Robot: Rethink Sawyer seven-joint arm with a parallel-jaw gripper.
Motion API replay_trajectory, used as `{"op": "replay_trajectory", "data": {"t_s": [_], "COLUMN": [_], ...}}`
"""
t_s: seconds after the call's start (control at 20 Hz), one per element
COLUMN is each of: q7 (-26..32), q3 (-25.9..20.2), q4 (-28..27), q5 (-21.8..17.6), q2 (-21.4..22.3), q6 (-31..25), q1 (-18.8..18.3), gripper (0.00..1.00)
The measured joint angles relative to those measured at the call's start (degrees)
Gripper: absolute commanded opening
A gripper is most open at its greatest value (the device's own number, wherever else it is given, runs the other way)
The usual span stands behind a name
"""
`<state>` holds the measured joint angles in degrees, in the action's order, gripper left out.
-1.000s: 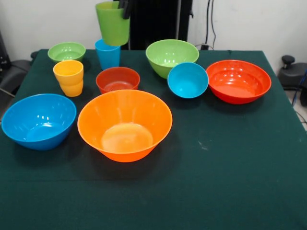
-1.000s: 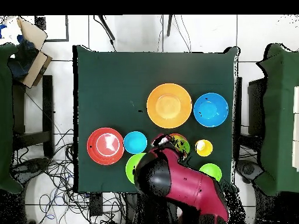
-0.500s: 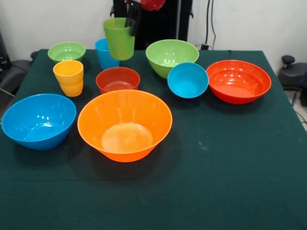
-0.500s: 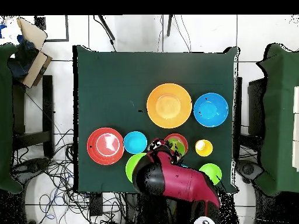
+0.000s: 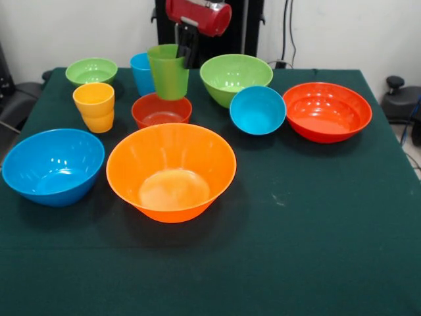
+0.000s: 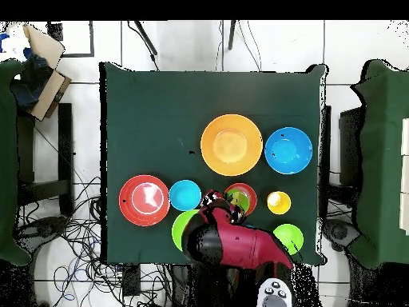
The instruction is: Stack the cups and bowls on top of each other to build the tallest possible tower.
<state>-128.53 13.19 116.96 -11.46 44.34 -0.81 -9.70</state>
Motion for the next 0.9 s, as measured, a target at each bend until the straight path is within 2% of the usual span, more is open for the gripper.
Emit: {"op": "replay_trajectory", "data": {"t_s": [0.3,0.9], "q7": [0.0,0.0], "q3": [-0.2,-0.5], "q4": [0.1,0.3], "q5": [-1.0,-2.8], "q2": [-3.3,-5.8], "q6": [3.7,4.2], "q1": [-0.6,-0.6], "gripper": [0.00,0.00]}}
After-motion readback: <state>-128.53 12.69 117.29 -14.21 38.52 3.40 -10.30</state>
